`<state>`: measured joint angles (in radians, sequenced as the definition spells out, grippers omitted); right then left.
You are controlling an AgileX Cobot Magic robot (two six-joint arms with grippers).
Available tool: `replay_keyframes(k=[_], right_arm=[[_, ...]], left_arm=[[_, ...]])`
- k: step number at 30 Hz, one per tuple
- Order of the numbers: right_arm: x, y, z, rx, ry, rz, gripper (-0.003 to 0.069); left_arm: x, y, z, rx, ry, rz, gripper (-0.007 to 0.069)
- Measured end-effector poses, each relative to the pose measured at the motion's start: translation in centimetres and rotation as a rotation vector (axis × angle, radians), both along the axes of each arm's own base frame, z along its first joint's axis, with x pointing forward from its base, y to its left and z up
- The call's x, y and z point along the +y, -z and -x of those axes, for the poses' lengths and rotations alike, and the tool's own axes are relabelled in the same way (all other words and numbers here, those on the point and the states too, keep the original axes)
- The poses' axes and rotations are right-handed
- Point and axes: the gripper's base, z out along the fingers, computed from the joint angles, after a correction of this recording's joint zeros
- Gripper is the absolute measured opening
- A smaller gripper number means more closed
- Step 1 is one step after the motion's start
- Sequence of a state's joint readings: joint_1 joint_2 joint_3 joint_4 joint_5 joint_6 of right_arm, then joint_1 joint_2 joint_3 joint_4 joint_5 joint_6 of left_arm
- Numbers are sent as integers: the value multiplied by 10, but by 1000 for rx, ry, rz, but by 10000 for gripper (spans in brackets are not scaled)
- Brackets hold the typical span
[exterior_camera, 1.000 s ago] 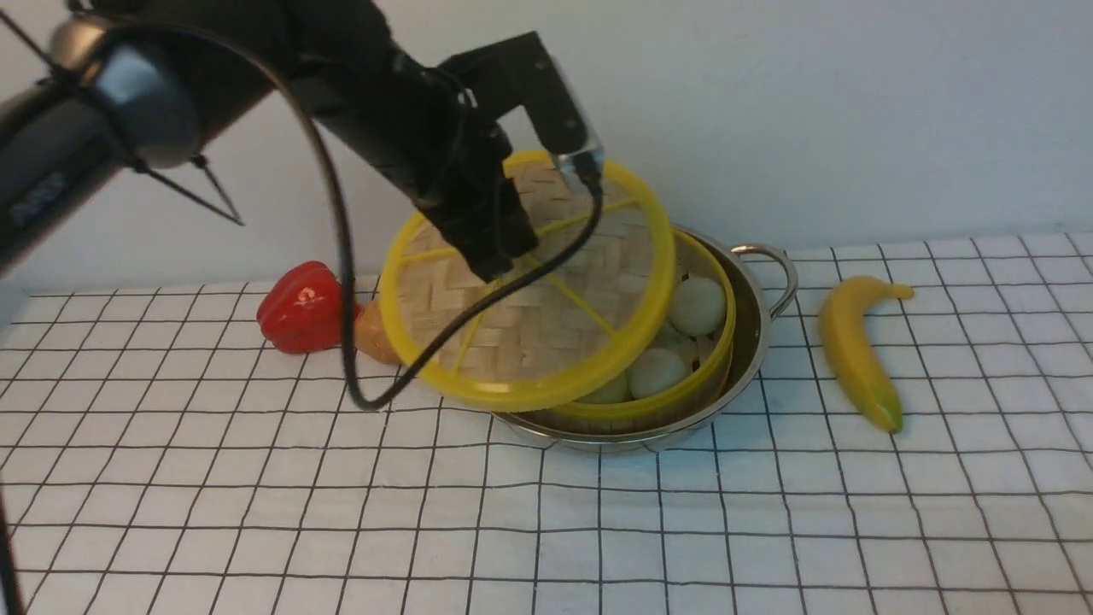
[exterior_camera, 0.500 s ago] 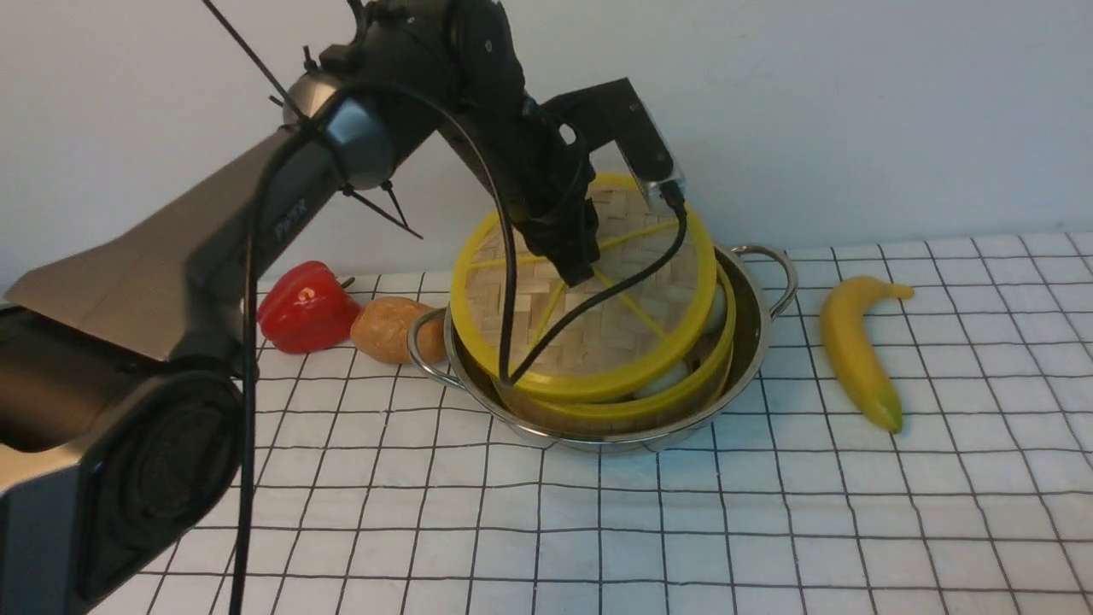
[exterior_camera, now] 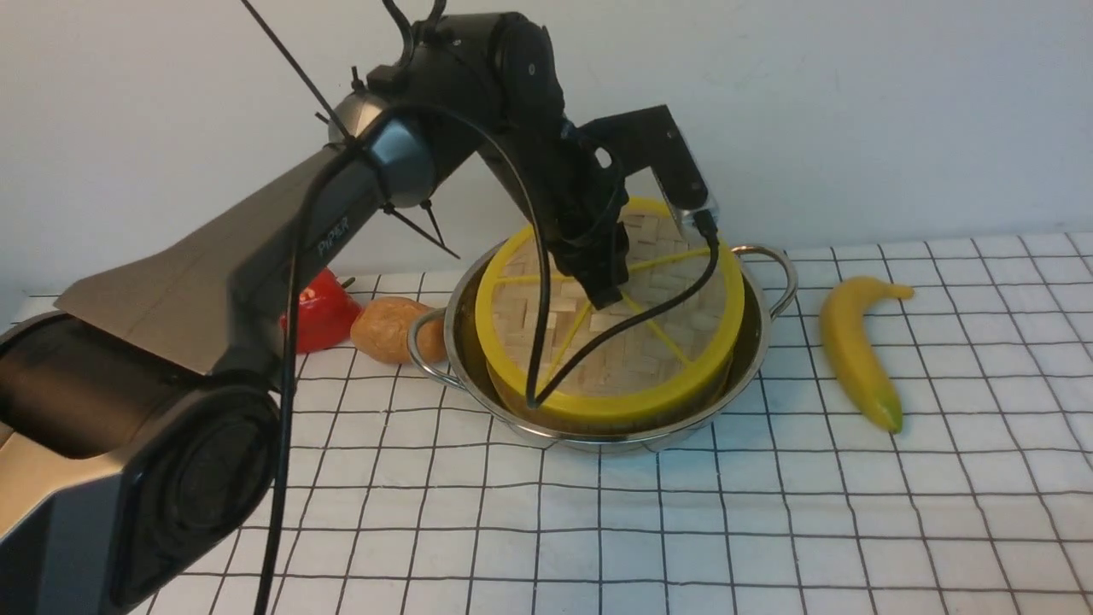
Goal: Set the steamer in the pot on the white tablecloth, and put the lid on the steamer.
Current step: 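Place the yellow bamboo steamer lid onto the steamer in the pot with the left gripper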
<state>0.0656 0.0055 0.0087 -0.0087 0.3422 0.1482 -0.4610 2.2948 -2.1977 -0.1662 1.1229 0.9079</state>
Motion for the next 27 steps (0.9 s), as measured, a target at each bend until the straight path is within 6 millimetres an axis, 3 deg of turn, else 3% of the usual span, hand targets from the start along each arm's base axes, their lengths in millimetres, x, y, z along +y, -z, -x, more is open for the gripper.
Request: replay_keyframes(k=[7,12,27], right_arm=[[0,0,0,0,0,0,240],[0,0,0,0,0,0,240],[0,0,0,0,0,0,240]], left_arm=[[-2,0,-4,-38,-16,25,117],[-5,13,-9,-27,-23,35,117],[-2,12,-9,7,-172,20,117]])
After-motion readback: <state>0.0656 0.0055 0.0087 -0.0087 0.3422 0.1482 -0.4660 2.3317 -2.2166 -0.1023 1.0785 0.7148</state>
